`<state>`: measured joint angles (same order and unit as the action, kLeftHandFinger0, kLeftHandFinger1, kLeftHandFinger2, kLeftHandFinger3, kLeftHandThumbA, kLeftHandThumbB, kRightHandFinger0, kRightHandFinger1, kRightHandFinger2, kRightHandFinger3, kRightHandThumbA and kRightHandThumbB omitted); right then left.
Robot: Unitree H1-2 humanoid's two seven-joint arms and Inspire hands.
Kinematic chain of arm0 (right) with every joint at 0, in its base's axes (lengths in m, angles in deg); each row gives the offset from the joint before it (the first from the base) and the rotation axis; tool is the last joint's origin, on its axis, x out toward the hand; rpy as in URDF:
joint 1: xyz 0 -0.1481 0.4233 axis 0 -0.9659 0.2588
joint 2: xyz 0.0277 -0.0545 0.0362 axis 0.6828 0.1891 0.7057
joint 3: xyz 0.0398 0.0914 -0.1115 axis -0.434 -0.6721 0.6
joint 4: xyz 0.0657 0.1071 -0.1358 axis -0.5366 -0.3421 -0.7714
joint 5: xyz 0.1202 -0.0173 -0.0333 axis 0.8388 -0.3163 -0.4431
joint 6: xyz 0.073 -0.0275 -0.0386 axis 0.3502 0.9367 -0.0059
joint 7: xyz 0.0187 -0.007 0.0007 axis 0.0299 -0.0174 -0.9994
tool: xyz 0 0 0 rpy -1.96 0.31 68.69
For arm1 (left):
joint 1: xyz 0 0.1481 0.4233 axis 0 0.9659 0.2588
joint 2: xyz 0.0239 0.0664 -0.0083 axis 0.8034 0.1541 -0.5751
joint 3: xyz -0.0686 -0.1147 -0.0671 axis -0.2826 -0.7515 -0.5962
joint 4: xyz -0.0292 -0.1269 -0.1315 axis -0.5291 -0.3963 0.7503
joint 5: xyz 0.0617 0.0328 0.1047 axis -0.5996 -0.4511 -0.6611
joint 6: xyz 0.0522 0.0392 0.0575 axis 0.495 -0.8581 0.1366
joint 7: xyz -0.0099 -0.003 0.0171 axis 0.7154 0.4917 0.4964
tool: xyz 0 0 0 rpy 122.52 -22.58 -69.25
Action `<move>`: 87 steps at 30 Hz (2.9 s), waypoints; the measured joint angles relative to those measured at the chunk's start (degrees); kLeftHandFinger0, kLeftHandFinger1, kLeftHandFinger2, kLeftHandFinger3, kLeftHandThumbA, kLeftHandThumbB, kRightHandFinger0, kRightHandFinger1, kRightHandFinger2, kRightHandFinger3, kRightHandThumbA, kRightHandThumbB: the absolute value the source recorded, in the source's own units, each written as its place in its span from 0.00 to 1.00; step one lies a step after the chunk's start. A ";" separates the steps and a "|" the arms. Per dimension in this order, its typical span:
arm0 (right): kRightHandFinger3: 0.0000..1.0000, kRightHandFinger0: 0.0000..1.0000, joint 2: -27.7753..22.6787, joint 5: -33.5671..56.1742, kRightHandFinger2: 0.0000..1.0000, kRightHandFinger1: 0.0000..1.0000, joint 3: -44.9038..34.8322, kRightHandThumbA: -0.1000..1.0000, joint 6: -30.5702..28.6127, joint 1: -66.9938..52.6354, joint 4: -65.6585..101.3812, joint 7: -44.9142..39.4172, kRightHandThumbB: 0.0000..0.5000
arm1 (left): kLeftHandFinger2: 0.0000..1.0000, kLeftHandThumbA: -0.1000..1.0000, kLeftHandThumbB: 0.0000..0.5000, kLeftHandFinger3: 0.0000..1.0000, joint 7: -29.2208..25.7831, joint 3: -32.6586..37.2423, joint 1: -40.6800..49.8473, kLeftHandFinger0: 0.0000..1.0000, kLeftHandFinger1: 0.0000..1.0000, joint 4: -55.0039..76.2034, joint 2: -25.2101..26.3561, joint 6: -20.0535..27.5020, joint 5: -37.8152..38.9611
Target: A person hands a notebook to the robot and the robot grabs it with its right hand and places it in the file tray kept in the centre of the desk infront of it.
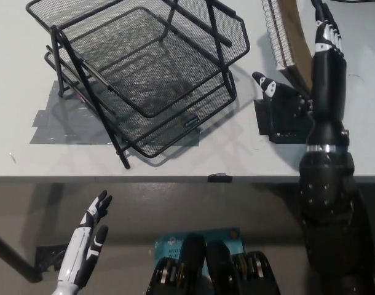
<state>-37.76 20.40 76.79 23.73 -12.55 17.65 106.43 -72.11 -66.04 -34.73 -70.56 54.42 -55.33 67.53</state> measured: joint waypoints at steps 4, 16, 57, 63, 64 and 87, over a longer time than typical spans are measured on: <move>1.00 1.00 -1.19 -0.26 1.00 1.00 -0.02 0.92 0.33 1.49 -5.93 2.37 0.63 | 1.00 1.00 0.77 1.00 0.04 0.07 -0.01 1.00 1.00 0.00 0.09 0.00 0.02; 0.00 0.00 -1.81 2.95 0.00 0.00 -4.59 0.88 -3.70 3.43 -19.07 14.04 0.03 | 1.00 1.00 0.75 1.00 0.21 0.17 -0.05 1.00 1.00 -0.11 0.16 0.02 -0.04; 0.01 0.00 -4.65 3.20 0.00 0.00 -0.67 0.62 -6.41 3.88 15.15 17.23 0.00 | 1.00 1.00 0.67 1.00 0.57 0.88 -0.32 1.00 1.00 -0.09 0.50 -0.10 -0.44; 0.01 0.00 -7.28 -3.27 0.06 0.00 6.59 0.77 -8.45 2.67 10.08 16.56 0.00 | 1.00 1.00 0.69 1.00 0.58 1.12 0.23 1.00 1.00 -0.10 0.50 -0.10 -0.41; 0.01 0.00 -7.93 -4.80 0.07 0.00 8.02 0.75 -8.51 2.68 8.41 16.50 0.00 | 1.00 1.00 0.68 1.00 0.58 1.15 0.23 1.00 1.00 -0.10 0.50 -0.11 -0.40; 0.25 0.00 -11.51 -20.97 0.00 0.00 18.43 0.55 -10.10 5.50 -7.31 20.28 0.00 | 1.00 1.00 0.67 1.00 0.75 1.77 0.10 1.00 1.00 -0.10 0.83 -0.10 -0.31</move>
<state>-49.26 -0.57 95.22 13.64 -7.06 10.34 126.70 -71.35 -64.27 -34.63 -70.66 55.25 -55.44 67.22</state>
